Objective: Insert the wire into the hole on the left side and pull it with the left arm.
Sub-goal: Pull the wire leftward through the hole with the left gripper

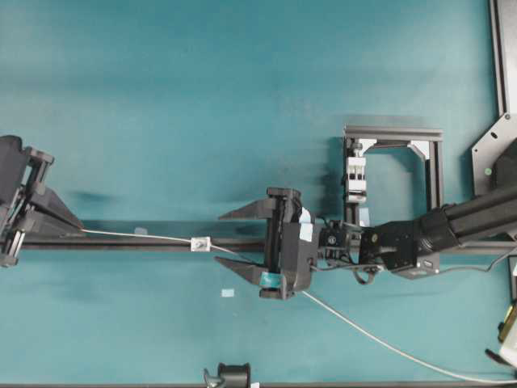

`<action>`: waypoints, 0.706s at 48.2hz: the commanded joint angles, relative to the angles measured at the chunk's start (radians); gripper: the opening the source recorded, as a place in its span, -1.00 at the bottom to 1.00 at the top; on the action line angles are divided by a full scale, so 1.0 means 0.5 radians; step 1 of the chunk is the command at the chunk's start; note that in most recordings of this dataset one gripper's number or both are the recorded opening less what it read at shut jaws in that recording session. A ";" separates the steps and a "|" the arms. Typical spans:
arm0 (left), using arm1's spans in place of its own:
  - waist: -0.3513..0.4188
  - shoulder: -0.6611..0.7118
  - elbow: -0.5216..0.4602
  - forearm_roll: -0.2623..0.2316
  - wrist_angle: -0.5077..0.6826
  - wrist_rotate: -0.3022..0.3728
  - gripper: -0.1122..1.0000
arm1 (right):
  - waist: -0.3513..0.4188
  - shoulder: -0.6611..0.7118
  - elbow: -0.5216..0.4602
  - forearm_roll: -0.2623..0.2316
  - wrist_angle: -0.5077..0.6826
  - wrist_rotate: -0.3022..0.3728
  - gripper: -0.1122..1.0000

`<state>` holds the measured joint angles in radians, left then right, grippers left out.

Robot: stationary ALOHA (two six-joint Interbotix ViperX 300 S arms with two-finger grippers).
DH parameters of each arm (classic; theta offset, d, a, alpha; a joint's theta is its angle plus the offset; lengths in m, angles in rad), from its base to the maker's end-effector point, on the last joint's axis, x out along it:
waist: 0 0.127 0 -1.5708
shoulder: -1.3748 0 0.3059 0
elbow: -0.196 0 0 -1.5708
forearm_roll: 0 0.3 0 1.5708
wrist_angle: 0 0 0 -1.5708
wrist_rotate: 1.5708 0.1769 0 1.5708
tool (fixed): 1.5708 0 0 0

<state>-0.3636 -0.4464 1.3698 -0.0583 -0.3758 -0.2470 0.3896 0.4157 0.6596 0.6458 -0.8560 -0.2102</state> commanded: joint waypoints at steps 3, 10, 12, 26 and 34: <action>-0.006 0.025 -0.025 0.006 0.018 -0.049 -0.99 | 0.003 -0.080 -0.025 -0.003 -0.009 0.000 0.79; -0.006 0.025 -0.028 0.006 0.031 -0.058 -0.94 | 0.003 -0.080 -0.025 -0.006 -0.009 0.000 0.79; -0.006 0.025 -0.031 0.006 0.034 -0.055 -0.89 | 0.003 -0.080 -0.028 -0.006 -0.009 0.000 0.79; 0.012 0.021 -0.052 0.021 0.049 -0.003 0.15 | 0.003 -0.080 -0.025 -0.003 -0.009 0.000 0.79; 0.074 0.000 -0.055 0.021 0.049 0.046 0.09 | 0.003 -0.120 -0.006 -0.006 -0.009 -0.006 0.79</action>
<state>-0.3451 -0.4357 1.3591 -0.0491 -0.3482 -0.2316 0.3896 0.4111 0.6596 0.6458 -0.8560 -0.2117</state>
